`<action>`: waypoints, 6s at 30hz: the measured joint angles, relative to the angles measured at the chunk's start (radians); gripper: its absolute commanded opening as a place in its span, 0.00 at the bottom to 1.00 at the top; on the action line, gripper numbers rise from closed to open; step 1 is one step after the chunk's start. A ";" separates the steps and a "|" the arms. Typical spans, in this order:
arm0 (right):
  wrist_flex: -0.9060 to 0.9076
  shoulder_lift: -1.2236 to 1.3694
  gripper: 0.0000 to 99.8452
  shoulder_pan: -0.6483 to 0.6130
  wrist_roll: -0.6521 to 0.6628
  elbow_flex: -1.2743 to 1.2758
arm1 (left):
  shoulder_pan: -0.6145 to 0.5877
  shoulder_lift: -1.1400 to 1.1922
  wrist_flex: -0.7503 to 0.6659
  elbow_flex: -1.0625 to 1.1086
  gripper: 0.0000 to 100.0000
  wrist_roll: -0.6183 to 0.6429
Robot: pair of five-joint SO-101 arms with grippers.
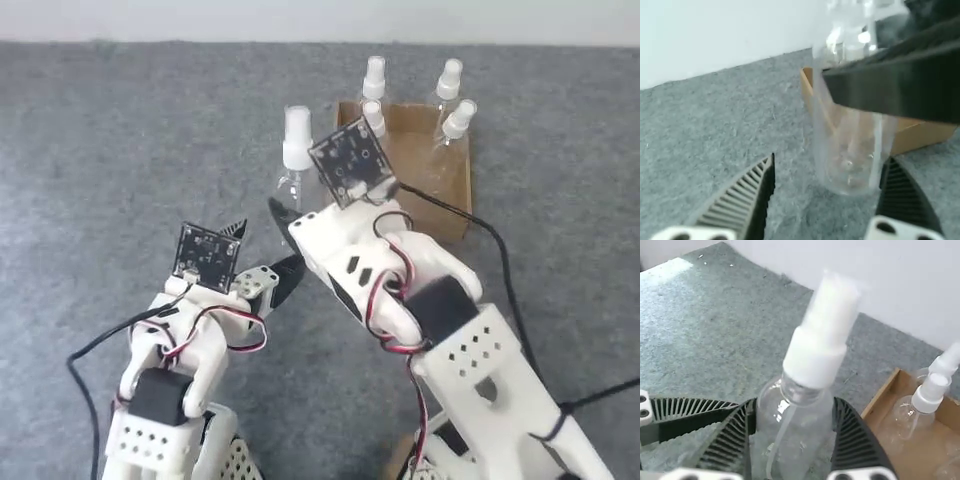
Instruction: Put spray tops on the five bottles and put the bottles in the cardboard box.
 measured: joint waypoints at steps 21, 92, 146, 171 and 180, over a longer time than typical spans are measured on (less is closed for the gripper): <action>-0.227 0.081 0.01 0.313 0.097 0.081 | -0.080 0.003 -0.015 0.015 0.04 -0.002; -0.996 0.606 0.01 0.367 0.109 0.404 | -0.121 0.003 -0.037 0.029 0.01 -0.002; -0.950 0.611 0.32 0.348 0.109 0.423 | -0.130 0.003 -0.061 0.044 0.01 -0.002; -0.641 0.261 0.32 0.347 0.109 0.462 | -0.132 0.003 -0.061 0.044 0.01 -0.002; -0.628 0.020 0.32 0.350 0.109 0.720 | -0.130 0.003 -0.061 0.044 0.02 -0.002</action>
